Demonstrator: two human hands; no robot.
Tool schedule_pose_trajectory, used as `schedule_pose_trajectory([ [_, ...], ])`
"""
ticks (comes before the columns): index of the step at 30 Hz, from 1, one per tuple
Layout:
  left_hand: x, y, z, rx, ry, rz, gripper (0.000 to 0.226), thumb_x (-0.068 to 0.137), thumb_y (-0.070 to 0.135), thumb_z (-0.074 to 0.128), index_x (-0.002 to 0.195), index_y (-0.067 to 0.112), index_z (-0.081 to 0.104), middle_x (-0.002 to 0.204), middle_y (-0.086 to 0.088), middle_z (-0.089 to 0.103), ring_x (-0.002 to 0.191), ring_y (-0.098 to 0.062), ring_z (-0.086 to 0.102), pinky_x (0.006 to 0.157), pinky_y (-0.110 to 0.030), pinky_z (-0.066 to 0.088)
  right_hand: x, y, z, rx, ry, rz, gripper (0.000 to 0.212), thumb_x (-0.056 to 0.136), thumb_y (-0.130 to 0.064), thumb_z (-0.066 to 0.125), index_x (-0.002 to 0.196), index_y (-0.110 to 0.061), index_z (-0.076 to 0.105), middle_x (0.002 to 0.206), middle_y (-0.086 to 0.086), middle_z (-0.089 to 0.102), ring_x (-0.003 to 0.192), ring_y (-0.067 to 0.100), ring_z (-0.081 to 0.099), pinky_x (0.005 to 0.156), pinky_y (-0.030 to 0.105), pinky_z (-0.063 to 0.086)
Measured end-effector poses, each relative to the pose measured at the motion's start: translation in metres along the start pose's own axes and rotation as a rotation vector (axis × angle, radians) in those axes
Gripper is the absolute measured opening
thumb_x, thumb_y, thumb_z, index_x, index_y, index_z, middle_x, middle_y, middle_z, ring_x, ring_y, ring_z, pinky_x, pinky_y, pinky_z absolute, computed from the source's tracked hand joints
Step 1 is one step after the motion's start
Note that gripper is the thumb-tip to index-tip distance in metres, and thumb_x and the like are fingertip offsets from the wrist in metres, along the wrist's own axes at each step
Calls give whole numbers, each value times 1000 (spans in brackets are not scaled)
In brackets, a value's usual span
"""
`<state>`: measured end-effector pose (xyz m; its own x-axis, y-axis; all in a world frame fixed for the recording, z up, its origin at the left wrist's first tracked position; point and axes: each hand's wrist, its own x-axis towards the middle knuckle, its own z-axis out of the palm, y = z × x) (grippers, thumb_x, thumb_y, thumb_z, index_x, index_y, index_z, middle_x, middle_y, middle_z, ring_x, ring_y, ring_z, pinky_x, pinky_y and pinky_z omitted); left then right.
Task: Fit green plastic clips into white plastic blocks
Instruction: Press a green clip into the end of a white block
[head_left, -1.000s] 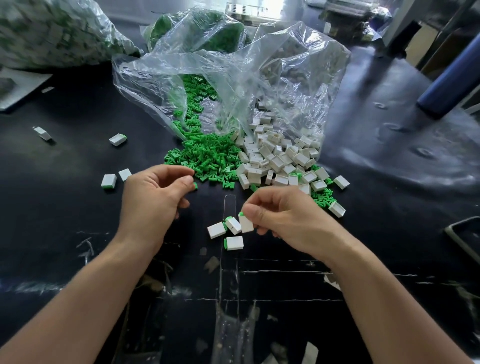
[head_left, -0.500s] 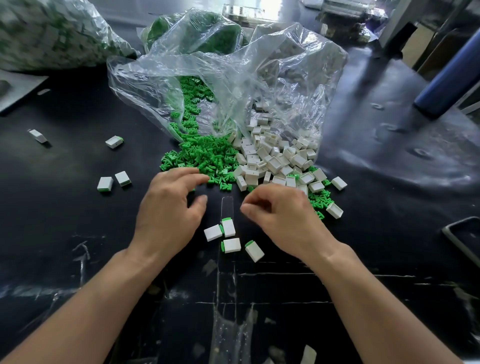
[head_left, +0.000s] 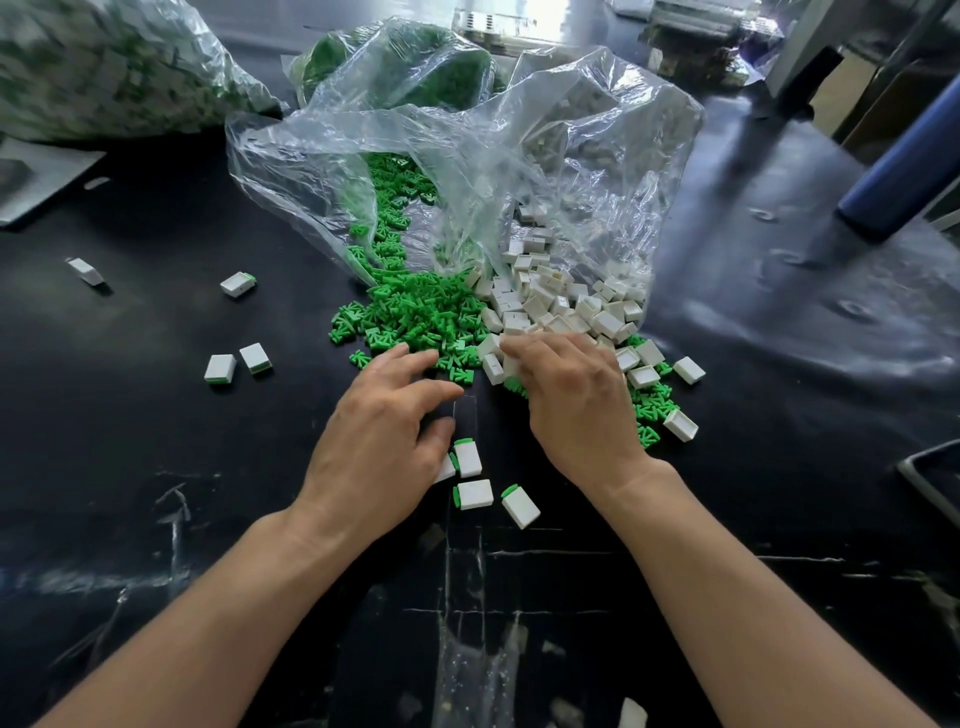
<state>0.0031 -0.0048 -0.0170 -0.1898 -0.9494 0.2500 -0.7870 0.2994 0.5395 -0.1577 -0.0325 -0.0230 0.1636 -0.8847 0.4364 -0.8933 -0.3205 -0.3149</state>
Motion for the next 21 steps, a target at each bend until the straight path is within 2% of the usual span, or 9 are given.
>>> schedule_pose_trajectory([
  [3,-1,2,1,-8,4,18,28,82,5,65,109,11,69,134,-7,52,136,-22,33,103,-11,9,0,-1,-2,38,50,11,22,70,6,68,89,-6,71,88,10,71,85,31,66,77,41,45],
  [8,-2,3,1,-45,38,13,25,80,2,67,104,10,71,128,-6,57,132,-23,39,102,-12,15,0,2,-12,132,-9,120,18,79,0,65,94,-8,69,98,6,70,97,27,61,88,33,35],
  [11,0,4,1,-78,87,-9,26,79,1,68,103,9,71,122,-5,60,123,-22,47,98,-10,20,-1,0,-19,243,26,157,18,77,3,66,91,-8,69,94,3,68,92,23,62,88,41,45],
  [13,0,6,0,-126,117,-18,28,78,3,69,105,11,70,113,2,62,112,-12,54,93,-10,28,-2,-2,-22,319,22,182,17,77,1,67,88,-12,68,87,-3,65,81,13,60,81,32,48],
  [15,0,9,-3,-317,123,-57,31,77,5,71,104,20,68,99,12,64,87,6,59,80,-8,41,-4,-6,-24,498,-13,226,19,77,-3,69,82,-22,65,79,-11,62,69,4,57,70,18,48],
  [17,-1,14,-8,-589,75,-131,32,76,10,72,100,30,65,87,9,69,72,4,64,71,-14,51,-7,-15,-25,681,-49,248,29,75,-6,72,75,-32,61,76,-12,62,66,0,59,64,12,46],
  [19,-2,18,-10,-754,22,-177,28,71,19,71,97,29,66,86,4,72,75,-7,69,71,-22,55,-12,-24,-23,765,-77,218,33,73,-3,73,74,-33,61,74,-12,63,66,1,62,63,11,48],
  [21,-2,20,-11,-831,-3,-193,25,67,23,69,92,23,70,84,3,74,76,-11,70,70,-22,55,-15,-29,-20,783,-91,199,30,73,0,73,78,-28,62,74,-11,64,68,1,63,63,10,49],
])
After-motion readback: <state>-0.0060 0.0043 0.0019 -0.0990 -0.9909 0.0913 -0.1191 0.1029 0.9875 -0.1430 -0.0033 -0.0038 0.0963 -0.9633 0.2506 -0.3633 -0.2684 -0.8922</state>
